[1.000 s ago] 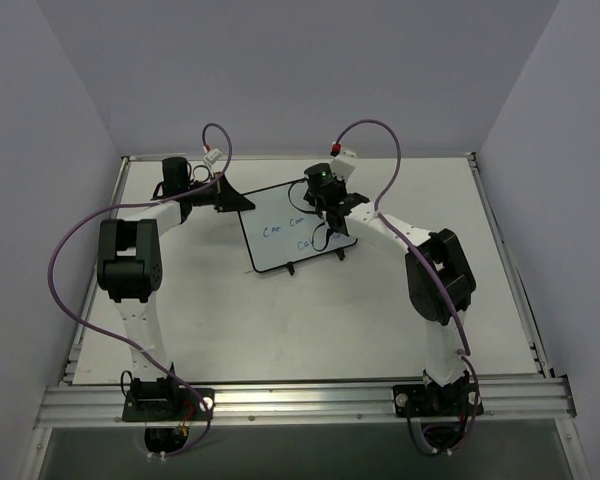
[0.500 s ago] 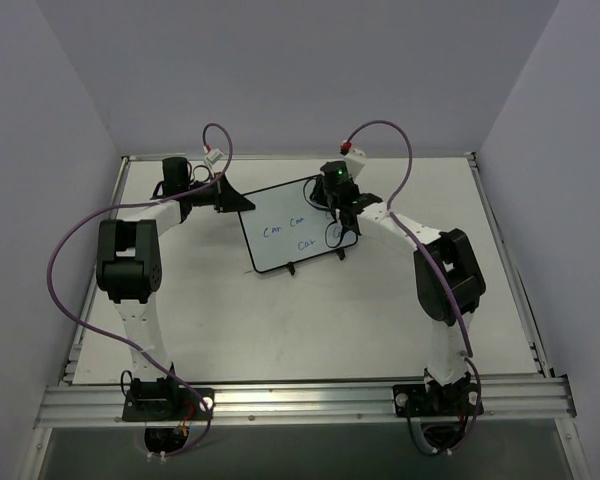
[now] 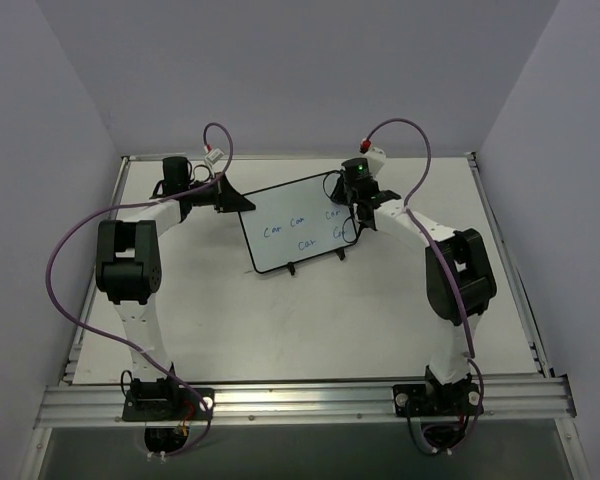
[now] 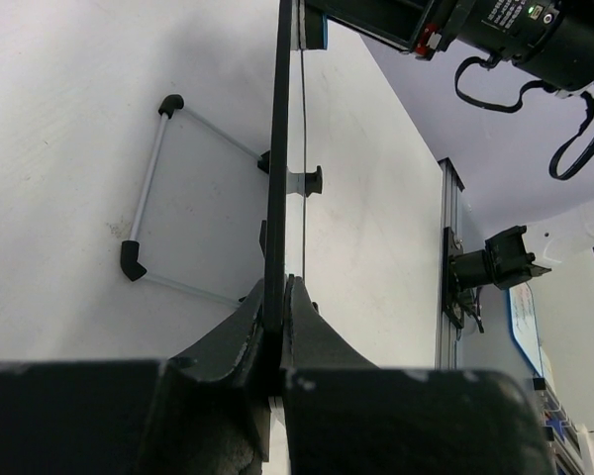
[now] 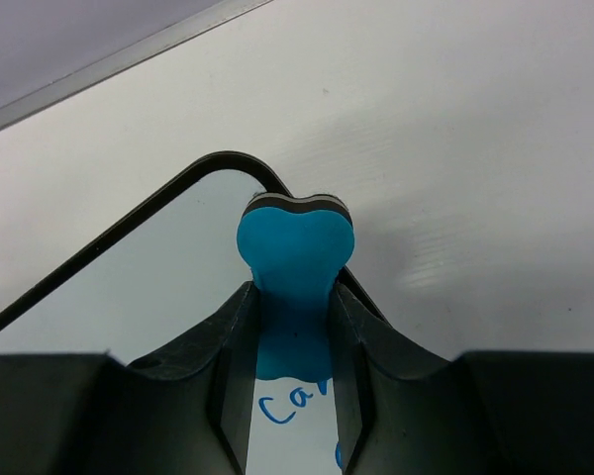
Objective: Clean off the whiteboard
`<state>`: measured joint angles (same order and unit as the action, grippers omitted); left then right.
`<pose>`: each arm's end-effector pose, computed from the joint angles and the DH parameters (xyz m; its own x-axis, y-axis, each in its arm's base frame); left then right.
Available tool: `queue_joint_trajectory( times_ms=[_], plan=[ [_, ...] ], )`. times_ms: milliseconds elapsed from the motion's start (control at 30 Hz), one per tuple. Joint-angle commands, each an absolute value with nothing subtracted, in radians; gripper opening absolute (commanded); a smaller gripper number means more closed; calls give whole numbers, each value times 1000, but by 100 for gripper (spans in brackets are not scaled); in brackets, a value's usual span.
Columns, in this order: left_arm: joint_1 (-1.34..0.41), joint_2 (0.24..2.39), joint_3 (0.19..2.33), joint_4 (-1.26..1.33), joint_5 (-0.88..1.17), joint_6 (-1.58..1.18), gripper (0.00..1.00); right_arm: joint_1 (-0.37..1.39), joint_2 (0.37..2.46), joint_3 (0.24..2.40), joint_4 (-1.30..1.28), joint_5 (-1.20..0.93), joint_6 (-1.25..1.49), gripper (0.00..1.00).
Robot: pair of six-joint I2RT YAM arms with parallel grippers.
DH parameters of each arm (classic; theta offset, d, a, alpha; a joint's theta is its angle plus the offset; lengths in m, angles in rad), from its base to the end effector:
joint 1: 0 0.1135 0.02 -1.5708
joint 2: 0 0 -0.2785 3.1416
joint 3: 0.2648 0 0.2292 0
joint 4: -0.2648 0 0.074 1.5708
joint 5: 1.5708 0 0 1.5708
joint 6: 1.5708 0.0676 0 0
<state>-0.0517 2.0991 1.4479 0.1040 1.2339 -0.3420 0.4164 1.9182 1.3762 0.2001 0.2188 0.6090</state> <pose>0.4511 -0.0872 0.2175 -0.7652 -0.0714 -0.6398 0.6001 0.2808 -0.7490 0.4332 0.1755 0.2657 -0.3704 0.4468 -0.8144 0.0050 0.8777 0.4792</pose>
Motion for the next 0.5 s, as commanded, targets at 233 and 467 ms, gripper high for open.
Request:
queue_joint_trajectory(
  times_ms=[233, 467],
  plan=[
    [-91, 2066, 1463, 106, 1250, -127, 2, 621, 1974, 1436, 142, 204, 497, 0],
    [-100, 2065, 1473, 63, 1243, -97, 2, 779, 1997, 1404, 252, 255, 509, 0]
  ],
)
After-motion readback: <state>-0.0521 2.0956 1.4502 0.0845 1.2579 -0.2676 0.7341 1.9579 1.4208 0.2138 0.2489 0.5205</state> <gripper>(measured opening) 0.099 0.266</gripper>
